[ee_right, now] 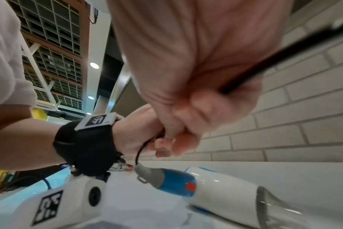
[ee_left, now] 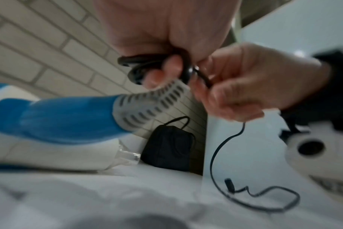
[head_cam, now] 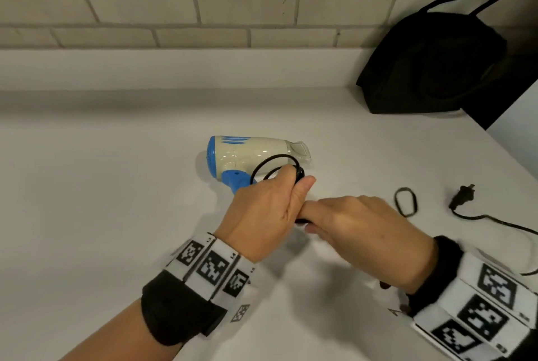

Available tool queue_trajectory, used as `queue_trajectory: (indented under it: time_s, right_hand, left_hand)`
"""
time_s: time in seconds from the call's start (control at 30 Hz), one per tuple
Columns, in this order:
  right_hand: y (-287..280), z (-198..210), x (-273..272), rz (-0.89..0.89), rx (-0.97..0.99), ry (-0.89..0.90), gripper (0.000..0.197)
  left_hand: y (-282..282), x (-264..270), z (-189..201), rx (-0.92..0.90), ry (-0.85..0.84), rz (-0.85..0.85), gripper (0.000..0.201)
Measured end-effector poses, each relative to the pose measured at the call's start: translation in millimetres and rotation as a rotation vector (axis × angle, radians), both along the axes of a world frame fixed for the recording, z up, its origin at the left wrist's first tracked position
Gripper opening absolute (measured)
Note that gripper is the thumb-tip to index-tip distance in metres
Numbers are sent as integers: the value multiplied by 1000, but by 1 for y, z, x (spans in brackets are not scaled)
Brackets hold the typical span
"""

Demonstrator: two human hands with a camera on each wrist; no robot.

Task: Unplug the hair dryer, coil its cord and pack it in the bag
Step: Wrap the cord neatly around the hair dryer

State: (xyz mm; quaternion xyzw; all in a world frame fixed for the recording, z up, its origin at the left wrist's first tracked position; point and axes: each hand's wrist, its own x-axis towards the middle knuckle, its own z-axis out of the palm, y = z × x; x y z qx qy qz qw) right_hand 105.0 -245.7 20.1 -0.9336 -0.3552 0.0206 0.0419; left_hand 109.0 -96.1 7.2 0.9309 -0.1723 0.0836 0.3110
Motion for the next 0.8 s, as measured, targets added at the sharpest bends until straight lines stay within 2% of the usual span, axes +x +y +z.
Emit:
queue_trajectory:
  time_s: [0.07,0.13,0.2,0.3,0.4,0.47,0.57,0.6,0.7,0.8]
  right_hand:
    - [-9,16,8,-52,-49,-18,10]
    - [-20,27,14,-70,79,1,25]
    - [-22,34,22,-66,278,-23,30]
    - [-17,28,37,-55,503,66,30]
    - [-6,23,47,-47,581,196,43]
    - [3,19,49,7,629,262,48]
    - [17,13,52,71,771,398,32]
    - [20,11,52,75,803,450,26]
    - [27,4,51,46,797,535,20]
    - [29,-2,51,-4,601,353,16]
  left_hand:
    - [12,2,4,-80,60,42,41]
    - [21,3,5,-334,180,86,37]
    - [23,3,9,-549,316,59,39]
    - [20,2,15,-639,402,-37,45]
    - [21,2,15,-665,448,-133,51]
    - [21,2,14,-726,506,-187,47]
    - [23,5,10,-982,664,-170,65]
    - [24,6,9,-1053,697,-158,63]
    - [25,7,3,-1121,740,-112,57]
    - [25,7,0,-1090,759,-72,46]
